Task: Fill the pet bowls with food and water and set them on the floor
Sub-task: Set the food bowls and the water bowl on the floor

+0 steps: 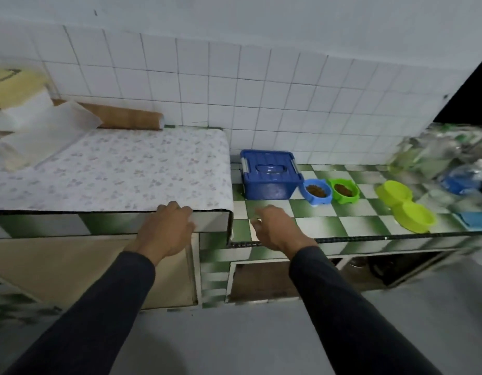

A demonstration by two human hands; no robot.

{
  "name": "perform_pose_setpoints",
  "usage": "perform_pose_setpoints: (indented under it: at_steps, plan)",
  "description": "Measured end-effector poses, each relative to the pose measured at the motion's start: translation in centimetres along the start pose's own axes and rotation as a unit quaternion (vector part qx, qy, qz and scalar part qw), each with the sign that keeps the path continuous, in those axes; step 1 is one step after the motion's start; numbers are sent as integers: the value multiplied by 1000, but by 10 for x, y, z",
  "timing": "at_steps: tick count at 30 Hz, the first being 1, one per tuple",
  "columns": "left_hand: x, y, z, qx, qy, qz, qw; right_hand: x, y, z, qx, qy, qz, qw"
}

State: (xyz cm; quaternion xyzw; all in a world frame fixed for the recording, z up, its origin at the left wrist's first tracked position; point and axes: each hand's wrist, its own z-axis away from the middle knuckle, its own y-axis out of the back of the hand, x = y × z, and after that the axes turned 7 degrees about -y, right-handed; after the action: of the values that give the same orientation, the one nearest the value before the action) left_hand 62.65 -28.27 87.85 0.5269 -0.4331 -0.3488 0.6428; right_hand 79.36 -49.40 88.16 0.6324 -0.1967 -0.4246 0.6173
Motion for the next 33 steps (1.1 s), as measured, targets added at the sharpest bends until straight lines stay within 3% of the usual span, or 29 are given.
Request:
perform_pose_setpoints:
  at_steps: [20, 33]
  plan:
    - [229, -75, -188, -91, -229, -34, 969, 245, 40, 7, 11, -226, 11, 974]
    - [317, -96, -325, -134, -273, -45, 952, 346, 62, -79, -2, -265, 39, 964]
